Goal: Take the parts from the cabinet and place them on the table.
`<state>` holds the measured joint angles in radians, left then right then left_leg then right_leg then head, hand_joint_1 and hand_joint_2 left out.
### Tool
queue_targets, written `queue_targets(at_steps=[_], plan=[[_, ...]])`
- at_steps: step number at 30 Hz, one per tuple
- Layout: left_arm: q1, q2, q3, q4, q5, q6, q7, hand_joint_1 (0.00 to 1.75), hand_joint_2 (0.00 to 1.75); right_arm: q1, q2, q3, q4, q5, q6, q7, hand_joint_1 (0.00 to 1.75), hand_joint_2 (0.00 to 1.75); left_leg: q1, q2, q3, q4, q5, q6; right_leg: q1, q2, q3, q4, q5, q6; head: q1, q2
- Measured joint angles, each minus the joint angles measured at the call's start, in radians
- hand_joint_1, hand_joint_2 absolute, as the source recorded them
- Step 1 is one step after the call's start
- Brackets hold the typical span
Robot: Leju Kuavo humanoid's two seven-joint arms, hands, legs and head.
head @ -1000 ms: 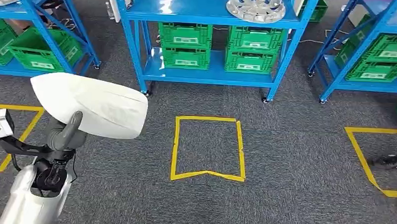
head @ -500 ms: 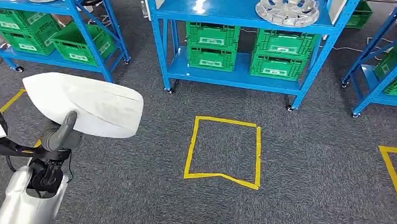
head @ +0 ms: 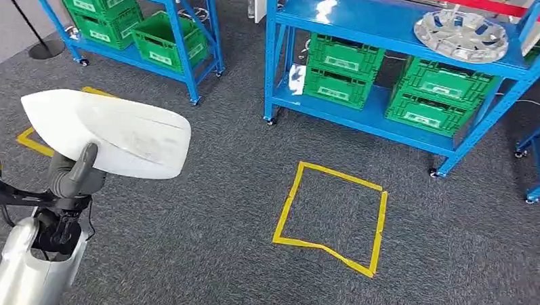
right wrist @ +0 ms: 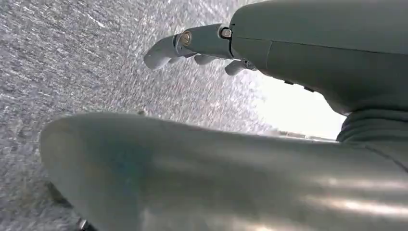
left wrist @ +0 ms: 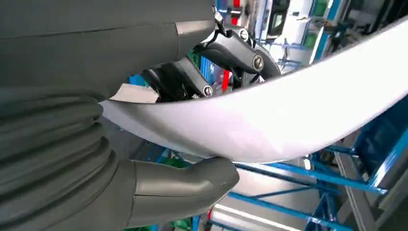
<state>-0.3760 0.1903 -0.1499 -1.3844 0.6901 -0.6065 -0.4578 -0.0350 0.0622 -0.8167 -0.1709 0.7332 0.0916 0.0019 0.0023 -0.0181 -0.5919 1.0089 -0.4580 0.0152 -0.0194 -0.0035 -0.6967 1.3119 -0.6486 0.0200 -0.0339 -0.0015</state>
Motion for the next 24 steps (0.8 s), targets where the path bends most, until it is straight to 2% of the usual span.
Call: queue_targets(at_steps=[1,2,3,4,5,6,7,10,11,12,13,14,15,16,17,18,19,20,21,22,24], plan=[[0.000,-0.001,0.000,0.005,-0.001,-0.001,-0.002,1.75,1.75,0.001,0.000,0.000,0.000,0.000,0.000,0.000,0.00,0.00,0.000,-0.013,-0.002,0.002,0.000,0.000,0.001,0.002,-0.021,0.036,-0.001,0.000,0.000,0.000],[0.000,-0.001,0.000,0.010,-0.003,-0.002,-0.006,1.75,1.75,0.000,0.000,0.000,0.000,0.001,0.000,-0.001,0.00,0.00,0.000,-0.027,-0.002,0.005,0.000,0.000,0.001,0.003,-0.018,0.021,0.022,-0.001,0.000,0.000],[-0.002,-0.002,0.000,0.015,-0.006,-0.003,-0.010,1.75,1.75,-0.001,-0.001,0.000,0.000,0.003,0.000,-0.004,0.00,0.00,0.001,-0.041,-0.002,0.008,0.000,-0.001,0.000,0.004,0.008,-0.040,0.064,-0.002,0.000,0.000],[-0.006,-0.003,0.000,0.019,-0.008,-0.003,-0.013,1.75,1.75,-0.002,-0.002,0.000,0.000,0.003,0.001,-0.007,0.00,0.00,0.003,-0.055,-0.002,0.013,-0.002,-0.005,-0.002,0.011,0.050,-0.130,0.112,-0.002,0.000,0.000],[-0.010,-0.006,0.000,0.023,-0.008,-0.003,-0.015,1.75,1.75,-0.003,-0.003,0.000,0.000,0.005,0.002,-0.013,0.00,0.00,0.004,-0.068,-0.005,0.020,-0.006,-0.011,-0.007,0.039,0.095,-0.221,0.152,-0.001,0.000,0.000],[-0.015,-0.011,0.000,0.026,-0.008,-0.003,-0.016,1.75,1.75,-0.004,-0.003,0.000,0.000,0.006,0.002,-0.017,0.00,0.00,0.001,-0.078,-0.013,0.028,-0.009,-0.019,-0.013,0.093,0.105,-0.251,0.131,0.000,0.000,0.000],[-0.018,-0.014,0.000,0.030,-0.008,-0.003,-0.015,1.75,1.75,-0.005,-0.003,0.000,0.000,0.008,0.003,-0.023,0.00,0.00,0.001,-0.093,-0.020,0.033,-0.009,-0.027,-0.009,0.076,0.103,-0.253,0.135,-0.006,-0.001,0.000],[-0.019,-0.023,-0.001,0.042,-0.015,-0.011,-0.016,1.75,1.75,-0.007,-0.003,0.000,0.000,0.013,0.004,-0.031,0.00,0.00,0.006,-0.120,-0.024,0.019,0.002,-0.051,-0.003,0.047,0.110,-0.257,0.140,-0.028,0.000,0.000],[-0.018,-0.023,-0.001,0.046,-0.019,-0.012,-0.017,1.75,1.75,-0.008,-0.002,0.000,0.000,0.013,0.003,-0.032,0.00,0.00,0.007,-0.096,-0.029,0.026,0.000,-0.053,-0.009,0.033,0.114,-0.266,0.146,-0.038,0.000,0.000],[-0.025,-0.023,-0.001,0.052,-0.018,-0.016,-0.015,1.75,1.75,-0.007,-0.002,0.000,0.000,0.013,0.000,-0.028,0.00,0.00,0.000,-0.038,-0.040,0.054,-0.019,-0.058,-0.007,0.025,0.117,-0.268,0.147,-0.043,-0.010,0.000],[-0.032,-0.026,-0.002,0.061,-0.016,-0.020,-0.012,1.75,1.75,-0.005,-0.002,0.000,0.000,0.013,-0.003,-0.020,0.00,0.00,0.001,-0.009,-0.069,0.111,-0.053,-0.063,-0.005,0.013,0.117,-0.269,0.146,-0.048,-0.011,0.000],[-0.033,-0.029,-0.002,0.068,-0.017,-0.022,-0.012,1.75,1.75,-0.003,-0.002,0.000,0.000,0.013,-0.004,-0.010,0.00,0.00,0.004,0.005,-0.108,0.191,-0.092,-0.066,-0.003,-0.001,0.117,-0.269,0.145,-0.051,-0.010,0.000],[-0.028,-0.032,-0.003,0.077,-0.026,-0.024,-0.017,1.75,1.75,-0.001,-0.002,0.000,0.000,0.013,-0.006,-0.004,0.00,0.00,0.005,0.009,-0.147,0.272,-0.124,-0.068,-0.002,-0.014,0.117,-0.269,0.144,-0.053,-0.011,0.000],[-0.021,-0.032,-0.003,0.085,-0.031,-0.024,-0.019,1.75,1.75,0.000,-0.002,-0.001,0.000,0.016,-0.006,0.003,0.00,0.00,0.006,0.010,-0.172,0.323,-0.134,-0.070,-0.001,-0.027,0.117,-0.269,0.142,-0.054,-0.011,0.000],[-0.013,-0.033,-0.003,0.089,-0.032,-0.024,-0.020,1.75,1.75,0.001,-0.002,-0.001,0.000,0.022,-0.005,0.010,0.00,0.00,0.006,0.012,-0.172,0.322,-0.122,-0.069,-0.001,-0.038,0.118,-0.269,0.141,-0.055,-0.011,0.000],[-0.007,-0.034,-0.003,0.092,-0.040,-0.026,-0.022,1.75,1.75,0.001,-0.002,-0.001,0.000,0.024,-0.003,0.015,0.00,0.00,0.006,0.013,-0.148,0.275,-0.089,-0.067,0.000,-0.049,0.120,-0.269,0.139,-0.054,-0.011,0.000],[-0.002,-0.034,-0.003,0.094,-0.045,-0.029,-0.023,1.75,1.75,0.001,-0.002,-0.001,0.000,0.029,-0.003,0.019,0.00,0.00,0.005,0.020,-0.104,0.192,-0.046,-0.062,0.001,-0.060,0.123,-0.269,0.137,-0.054,-0.011,0.000],[-0.001,-0.035,-0.003,0.096,-0.047,-0.030,-0.026,1.75,1.75,0.001,-0.002,-0.001,0.000,0.032,-0.003,0.020,0.00,0.00,0.003,0.039,-0.055,0.100,-0.008,-0.055,0.002,-0.071,0.128,-0.269,0.134,-0.051,-0.011,0.000],[-0.001,-0.035,-0.003,0.096,-0.050,-0.031,-0.028,1.75,1.75,0.001,-0.001,-0.001,0.000,0.033,-0.003,0.021,0.00,0.00,-0.007,0.092,-0.018,0.026,-0.001,-0.046,0.004,-0.080,0.132,-0.269,0.132,-0.047,-0.011,0.000],[0.002,-0.037,-0.003,0.097,-0.051,-0.031,-0.029,1.75,1.75,0.002,0.000,-0.001,0.000,0.032,-0.004,0.019,0.00,0.00,-0.016,0.091,-0.010,0.018,-0.004,-0.038,0.010,-0.090,0.131,-0.267,0.127,-0.039,-0.010,0.000],[0.022,-0.040,0.005,0.093,-0.055,-0.030,-0.034,1.75,1.75,0.002,0.000,-0.001,0.000,0.035,-0.005,0.011,0.00,0.00,-0.018,0.066,-0.016,0.018,-0.002,-0.031,0.008,-0.108,0.136,-0.271,0.126,-0.031,-0.010,0.000]])
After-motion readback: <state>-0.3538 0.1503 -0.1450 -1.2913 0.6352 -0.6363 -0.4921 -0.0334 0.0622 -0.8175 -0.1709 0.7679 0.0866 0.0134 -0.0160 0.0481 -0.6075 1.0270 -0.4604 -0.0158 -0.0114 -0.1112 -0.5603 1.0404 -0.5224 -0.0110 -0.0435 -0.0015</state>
